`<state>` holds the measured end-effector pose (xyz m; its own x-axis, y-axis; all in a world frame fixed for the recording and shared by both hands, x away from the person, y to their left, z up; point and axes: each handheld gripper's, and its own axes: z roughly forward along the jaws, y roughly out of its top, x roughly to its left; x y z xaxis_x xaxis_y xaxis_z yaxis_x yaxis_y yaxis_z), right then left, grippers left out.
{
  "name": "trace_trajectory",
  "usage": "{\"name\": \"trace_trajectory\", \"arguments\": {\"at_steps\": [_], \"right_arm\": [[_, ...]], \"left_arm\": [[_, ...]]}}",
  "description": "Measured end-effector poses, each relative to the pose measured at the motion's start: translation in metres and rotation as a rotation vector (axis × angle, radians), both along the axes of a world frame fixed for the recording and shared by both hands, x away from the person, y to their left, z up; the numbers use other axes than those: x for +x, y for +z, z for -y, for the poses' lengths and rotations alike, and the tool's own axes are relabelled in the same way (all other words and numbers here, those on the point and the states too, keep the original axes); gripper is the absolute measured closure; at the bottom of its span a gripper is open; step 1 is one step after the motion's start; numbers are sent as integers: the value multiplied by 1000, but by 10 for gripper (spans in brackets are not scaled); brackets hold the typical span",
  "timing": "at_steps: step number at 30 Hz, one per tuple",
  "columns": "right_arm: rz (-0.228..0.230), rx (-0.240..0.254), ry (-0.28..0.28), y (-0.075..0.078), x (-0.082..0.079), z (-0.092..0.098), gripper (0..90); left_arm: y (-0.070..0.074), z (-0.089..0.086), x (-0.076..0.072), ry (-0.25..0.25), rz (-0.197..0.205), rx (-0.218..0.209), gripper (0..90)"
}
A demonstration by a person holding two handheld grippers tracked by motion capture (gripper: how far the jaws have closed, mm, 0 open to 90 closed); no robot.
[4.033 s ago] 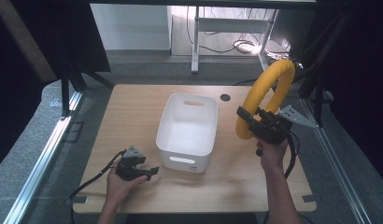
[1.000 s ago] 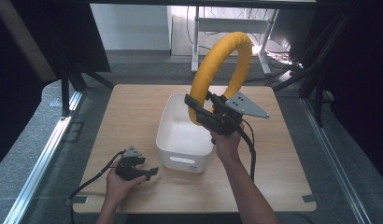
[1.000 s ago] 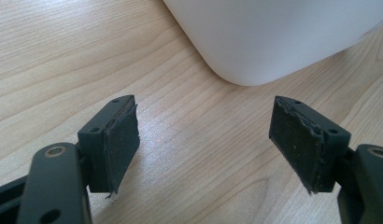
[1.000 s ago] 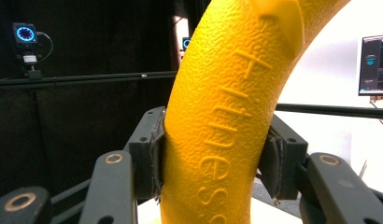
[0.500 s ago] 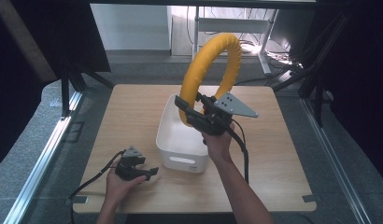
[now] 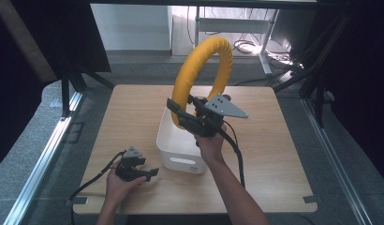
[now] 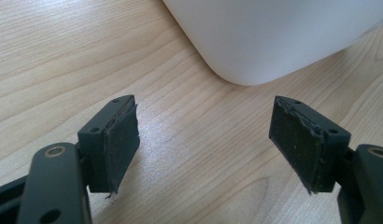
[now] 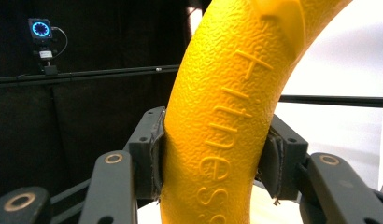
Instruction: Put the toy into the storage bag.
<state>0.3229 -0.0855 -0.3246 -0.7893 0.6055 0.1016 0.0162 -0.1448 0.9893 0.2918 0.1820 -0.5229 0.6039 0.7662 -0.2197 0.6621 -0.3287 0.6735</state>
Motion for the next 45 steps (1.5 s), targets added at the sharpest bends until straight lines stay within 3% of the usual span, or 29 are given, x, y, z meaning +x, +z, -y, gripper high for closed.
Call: {"name": "trace_trajectory", "arguments": {"at_steps": [8,11,30,35,37,45], "right_arm": [[-11,-1,12,-5,0,-11,485],[-19,-31,56,-6,1,-11,486],[-47,-42,53,-26,-6,-30,485],[-59,-34,54,-32,-9,-32,485],[-61,-9,19,-35,-10,-35,485],[-87,-7,15,-45,-9,-37,484]], "left_arm": [[0,0,0,-2,-1,1,244],[0,0,0,-2,-1,-1,242],[0,0,0,3,2,-5,238],[0,0,0,-1,2,-1,238],[-1,0,0,-2,5,1,238],[-1,1,0,-1,5,-1,238]]}}
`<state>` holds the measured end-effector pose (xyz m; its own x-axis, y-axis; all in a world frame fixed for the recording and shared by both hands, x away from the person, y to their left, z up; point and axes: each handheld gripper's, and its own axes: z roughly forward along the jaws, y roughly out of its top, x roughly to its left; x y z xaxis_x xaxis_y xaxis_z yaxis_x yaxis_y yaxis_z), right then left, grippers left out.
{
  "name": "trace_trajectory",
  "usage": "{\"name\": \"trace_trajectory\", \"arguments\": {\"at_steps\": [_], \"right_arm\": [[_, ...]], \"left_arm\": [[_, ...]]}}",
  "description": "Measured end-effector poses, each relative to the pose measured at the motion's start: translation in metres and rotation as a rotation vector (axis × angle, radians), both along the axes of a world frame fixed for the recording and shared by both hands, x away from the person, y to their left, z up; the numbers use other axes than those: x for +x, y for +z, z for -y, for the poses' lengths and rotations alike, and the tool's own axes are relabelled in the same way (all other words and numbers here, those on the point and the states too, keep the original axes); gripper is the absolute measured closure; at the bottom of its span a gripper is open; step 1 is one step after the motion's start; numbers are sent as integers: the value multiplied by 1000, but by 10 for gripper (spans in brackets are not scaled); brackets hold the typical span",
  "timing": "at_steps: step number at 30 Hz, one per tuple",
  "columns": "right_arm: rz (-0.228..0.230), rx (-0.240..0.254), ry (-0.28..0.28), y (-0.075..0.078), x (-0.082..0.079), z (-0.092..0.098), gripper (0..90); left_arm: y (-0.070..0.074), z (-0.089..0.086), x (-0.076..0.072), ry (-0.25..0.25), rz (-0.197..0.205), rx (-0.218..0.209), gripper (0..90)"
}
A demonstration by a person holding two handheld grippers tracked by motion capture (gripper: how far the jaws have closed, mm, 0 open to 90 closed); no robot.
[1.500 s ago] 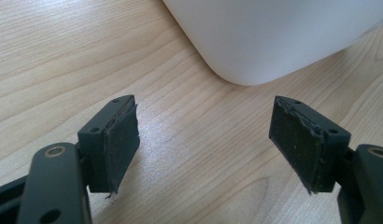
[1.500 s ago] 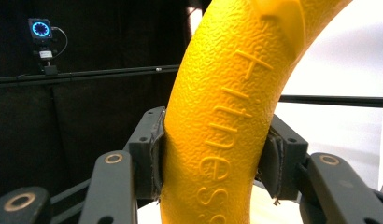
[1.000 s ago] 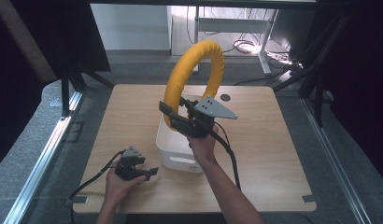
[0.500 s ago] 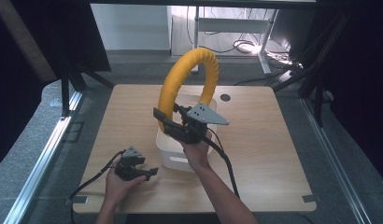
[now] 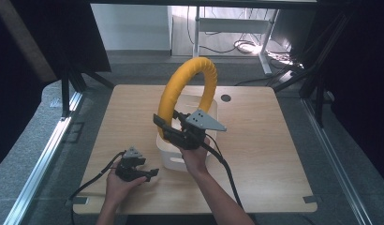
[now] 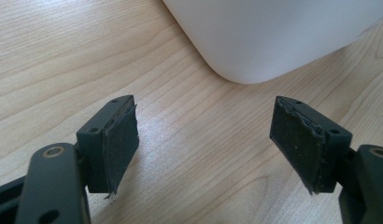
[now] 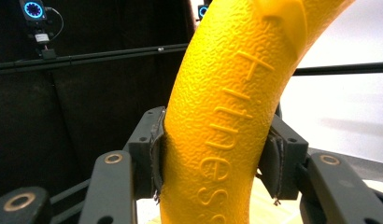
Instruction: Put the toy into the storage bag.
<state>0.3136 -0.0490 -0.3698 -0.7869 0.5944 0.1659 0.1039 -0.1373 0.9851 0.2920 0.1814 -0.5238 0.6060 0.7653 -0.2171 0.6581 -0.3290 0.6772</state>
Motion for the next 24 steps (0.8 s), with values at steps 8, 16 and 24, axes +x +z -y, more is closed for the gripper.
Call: {"name": "trace_trajectory", "arguments": {"at_steps": [8,16,24], "right_arm": [[-18,-5,-4,-7,0,-2,484],[-36,-7,-15,-14,-1,-3,483],[-70,3,-22,-21,2,-2,482]], "left_arm": [[0,0,0,2,-2,1,238],[0,0,0,3,-4,1,239],[0,0,0,2,-4,2,238]]}}
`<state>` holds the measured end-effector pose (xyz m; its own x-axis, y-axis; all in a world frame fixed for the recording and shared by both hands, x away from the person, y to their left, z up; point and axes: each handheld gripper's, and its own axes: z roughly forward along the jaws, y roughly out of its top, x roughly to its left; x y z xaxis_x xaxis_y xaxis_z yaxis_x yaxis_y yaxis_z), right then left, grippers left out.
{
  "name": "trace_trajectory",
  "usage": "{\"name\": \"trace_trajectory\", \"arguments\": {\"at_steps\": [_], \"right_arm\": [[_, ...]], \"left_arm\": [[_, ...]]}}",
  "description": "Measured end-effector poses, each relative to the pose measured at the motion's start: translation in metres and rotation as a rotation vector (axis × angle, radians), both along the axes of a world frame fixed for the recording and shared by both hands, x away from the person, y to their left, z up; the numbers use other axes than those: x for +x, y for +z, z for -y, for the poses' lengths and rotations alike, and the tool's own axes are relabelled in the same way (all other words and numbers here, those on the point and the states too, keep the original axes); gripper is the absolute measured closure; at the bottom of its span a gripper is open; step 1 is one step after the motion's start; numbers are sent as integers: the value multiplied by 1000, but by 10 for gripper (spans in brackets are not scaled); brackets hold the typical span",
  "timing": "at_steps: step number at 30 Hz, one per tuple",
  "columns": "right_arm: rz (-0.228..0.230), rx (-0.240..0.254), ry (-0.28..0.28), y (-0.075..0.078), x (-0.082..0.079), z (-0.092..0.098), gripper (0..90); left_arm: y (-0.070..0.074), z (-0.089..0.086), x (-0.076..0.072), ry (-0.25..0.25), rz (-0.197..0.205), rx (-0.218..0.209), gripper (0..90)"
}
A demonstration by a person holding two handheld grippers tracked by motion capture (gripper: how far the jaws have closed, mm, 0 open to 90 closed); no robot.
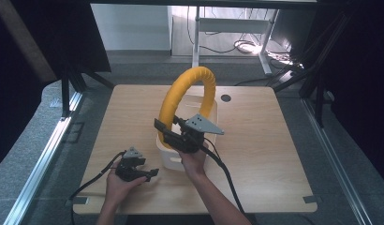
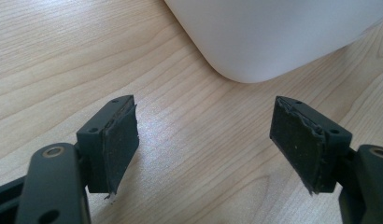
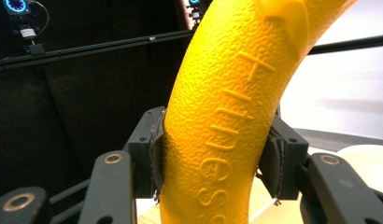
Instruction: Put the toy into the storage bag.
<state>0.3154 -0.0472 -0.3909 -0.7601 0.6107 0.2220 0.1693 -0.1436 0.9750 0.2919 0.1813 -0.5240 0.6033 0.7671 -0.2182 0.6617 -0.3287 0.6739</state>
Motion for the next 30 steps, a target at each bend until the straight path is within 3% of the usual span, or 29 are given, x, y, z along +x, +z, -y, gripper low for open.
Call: {"name": "trace_trajectory", "arguments": {"at_steps": [5,15,22,30], "right_arm": [[-33,6,-9,-5,1,0,482],[-46,-5,-17,-9,0,-1,480],[-97,4,-24,-15,2,-2,474],[-145,-21,-45,-20,4,-2,459]], "left_arm": [[0,0,0,0,0,0,239],[0,0,0,1,0,-4,238],[0,0,0,0,-1,-1,238],[0,0,0,-1,-2,0,238]]}}
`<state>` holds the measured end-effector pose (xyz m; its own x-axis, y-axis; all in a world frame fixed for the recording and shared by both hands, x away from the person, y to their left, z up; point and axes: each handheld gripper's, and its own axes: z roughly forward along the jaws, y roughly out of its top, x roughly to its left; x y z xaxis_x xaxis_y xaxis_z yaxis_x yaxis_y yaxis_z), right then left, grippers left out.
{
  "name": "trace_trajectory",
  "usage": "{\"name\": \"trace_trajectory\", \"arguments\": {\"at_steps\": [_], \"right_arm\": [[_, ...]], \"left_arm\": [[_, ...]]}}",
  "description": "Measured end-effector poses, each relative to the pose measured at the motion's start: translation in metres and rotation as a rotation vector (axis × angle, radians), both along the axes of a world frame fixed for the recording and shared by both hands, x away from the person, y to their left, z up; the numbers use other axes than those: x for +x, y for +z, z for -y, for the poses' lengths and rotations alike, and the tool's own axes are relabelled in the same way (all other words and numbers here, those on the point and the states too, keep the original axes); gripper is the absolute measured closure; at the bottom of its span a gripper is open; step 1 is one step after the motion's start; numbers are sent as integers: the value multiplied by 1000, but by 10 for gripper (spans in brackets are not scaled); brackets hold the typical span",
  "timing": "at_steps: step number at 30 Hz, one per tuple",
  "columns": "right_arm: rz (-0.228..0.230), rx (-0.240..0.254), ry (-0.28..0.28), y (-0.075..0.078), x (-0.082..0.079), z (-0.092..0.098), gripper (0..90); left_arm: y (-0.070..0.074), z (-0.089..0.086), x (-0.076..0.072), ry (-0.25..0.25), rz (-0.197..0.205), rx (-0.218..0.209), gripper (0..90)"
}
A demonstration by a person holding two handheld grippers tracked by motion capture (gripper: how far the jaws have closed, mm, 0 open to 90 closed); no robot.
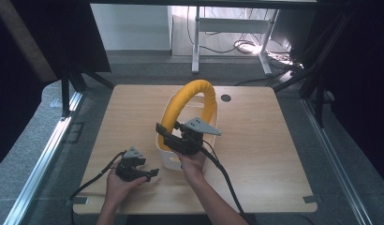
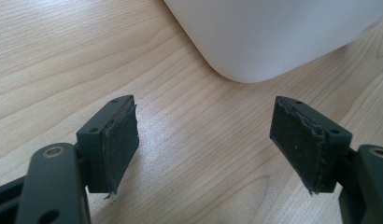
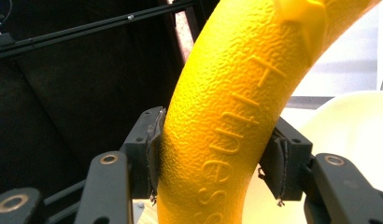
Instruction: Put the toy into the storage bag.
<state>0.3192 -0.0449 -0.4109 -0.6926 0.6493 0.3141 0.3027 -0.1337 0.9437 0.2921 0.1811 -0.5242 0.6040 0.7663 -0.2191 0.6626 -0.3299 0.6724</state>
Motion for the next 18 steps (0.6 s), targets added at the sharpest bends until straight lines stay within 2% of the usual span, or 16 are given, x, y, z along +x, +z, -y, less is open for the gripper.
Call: {"name": "trace_trajectory", "arguments": {"at_steps": [7,9,13,18], "right_arm": [[-3,-2,-1,0,0,0,450],[17,-19,-11,1,-1,1,434],[17,-28,-13,2,-1,2,422],[31,-21,-35,6,-4,6,323]], "left_arm": [[-1,0,0,-1,-2,2,239],[0,0,0,-1,-2,1,238],[0,0,0,-1,-2,0,238],[0,0,0,-1,-2,-1,238]]}}
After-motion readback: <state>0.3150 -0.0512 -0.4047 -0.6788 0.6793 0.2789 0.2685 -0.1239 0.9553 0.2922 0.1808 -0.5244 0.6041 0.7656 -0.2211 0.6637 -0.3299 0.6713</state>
